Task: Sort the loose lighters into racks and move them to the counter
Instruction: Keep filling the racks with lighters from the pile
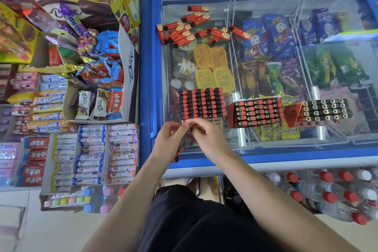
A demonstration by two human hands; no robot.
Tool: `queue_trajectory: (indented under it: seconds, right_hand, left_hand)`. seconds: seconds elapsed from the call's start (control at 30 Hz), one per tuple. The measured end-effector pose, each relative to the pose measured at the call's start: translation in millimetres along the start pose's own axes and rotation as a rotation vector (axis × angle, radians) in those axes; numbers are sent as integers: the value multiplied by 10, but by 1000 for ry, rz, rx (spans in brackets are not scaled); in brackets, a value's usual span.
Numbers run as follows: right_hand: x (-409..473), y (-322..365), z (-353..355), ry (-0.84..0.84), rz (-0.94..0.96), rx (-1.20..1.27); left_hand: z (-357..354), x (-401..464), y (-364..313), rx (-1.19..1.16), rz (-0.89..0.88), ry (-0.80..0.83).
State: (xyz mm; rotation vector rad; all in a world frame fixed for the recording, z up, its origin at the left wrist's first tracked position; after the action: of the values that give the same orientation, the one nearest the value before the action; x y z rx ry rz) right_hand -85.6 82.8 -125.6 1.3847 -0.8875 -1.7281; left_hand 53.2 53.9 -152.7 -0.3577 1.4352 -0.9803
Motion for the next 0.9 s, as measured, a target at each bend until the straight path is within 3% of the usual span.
queue_trajectory:
  seconds: [0.13, 0.3, 0.43, 0.57, 0.73, 0.9]
  right_hand:
    - [-38, -17, -57, 8, -46, -4]
    - [-145, -78, -108, -100, -132, 35]
    - [-177, -156, -175, 21, -344, 85]
    - [-225, -292, -254, 179, -548, 388]
    - [-251, -315, -196, 94, -528, 510]
    - [-231, -269, 109, -33, -329, 293]
  left_hand:
    - [-1, 30, 27, 38, 23, -31]
    - [-66, 72, 9, -73, 140, -10]
    - [-114, 61, 18, -163, 214, 34]
    - [-162, 68, 14, -276, 221, 1]
    - [-185, 68, 19, -340, 212, 4]
    - [-68, 94, 65, -94, 175, -39]
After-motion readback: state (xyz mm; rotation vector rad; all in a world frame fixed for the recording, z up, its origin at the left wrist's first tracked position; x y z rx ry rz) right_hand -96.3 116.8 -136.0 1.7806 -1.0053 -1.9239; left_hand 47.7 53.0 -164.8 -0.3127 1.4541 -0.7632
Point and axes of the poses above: each hand's wrist, its own x-axis towards the middle knuckle, its own z-axis out of the back of the hand, y = z × x, the point moved 4 cm from there along x, towards the middle knuckle, and after that the axes turned 8 degrees about x, right-handed, at the moved point
